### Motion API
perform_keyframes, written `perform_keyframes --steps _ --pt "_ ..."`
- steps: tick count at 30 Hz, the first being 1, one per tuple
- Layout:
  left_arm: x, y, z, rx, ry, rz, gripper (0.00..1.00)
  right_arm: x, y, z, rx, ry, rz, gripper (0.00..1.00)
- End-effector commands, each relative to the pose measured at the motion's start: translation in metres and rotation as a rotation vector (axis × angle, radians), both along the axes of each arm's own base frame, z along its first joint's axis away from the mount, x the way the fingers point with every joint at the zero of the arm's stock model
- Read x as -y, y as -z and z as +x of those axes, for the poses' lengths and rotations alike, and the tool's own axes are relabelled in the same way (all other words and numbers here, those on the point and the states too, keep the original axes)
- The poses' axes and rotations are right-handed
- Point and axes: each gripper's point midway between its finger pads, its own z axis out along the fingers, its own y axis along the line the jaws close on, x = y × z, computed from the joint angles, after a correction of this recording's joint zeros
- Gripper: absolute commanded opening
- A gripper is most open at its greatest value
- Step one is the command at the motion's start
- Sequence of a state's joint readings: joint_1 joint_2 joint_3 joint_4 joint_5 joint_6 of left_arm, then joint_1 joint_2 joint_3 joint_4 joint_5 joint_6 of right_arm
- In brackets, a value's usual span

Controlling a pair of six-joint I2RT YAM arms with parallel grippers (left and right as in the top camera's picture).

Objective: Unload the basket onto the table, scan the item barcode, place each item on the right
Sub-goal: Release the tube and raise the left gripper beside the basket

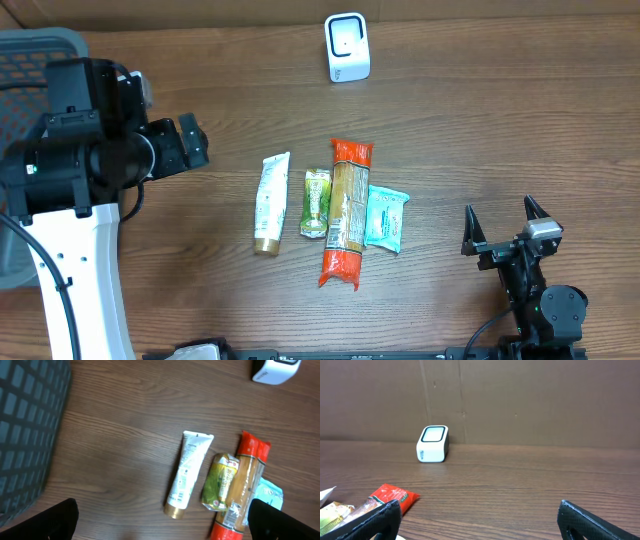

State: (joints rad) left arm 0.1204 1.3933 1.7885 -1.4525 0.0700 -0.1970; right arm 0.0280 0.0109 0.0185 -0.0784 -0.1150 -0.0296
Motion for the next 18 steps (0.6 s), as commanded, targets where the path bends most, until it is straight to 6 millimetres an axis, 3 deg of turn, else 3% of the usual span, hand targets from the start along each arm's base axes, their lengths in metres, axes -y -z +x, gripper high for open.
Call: perform_keyframes --steps 1,18 --pt "-0.0077 -0.0049 -0.0008 0.013 0.011 0.029 0.99 0.0003 0.0022 0.0003 0.002 0.004 0.0 1.0" --pt "-0.0095 -0.0026 0.0088 0.02 0.011 0.031 1.0 0.0004 0.0022 0.0003 0.002 0.005 0.0 1.0"
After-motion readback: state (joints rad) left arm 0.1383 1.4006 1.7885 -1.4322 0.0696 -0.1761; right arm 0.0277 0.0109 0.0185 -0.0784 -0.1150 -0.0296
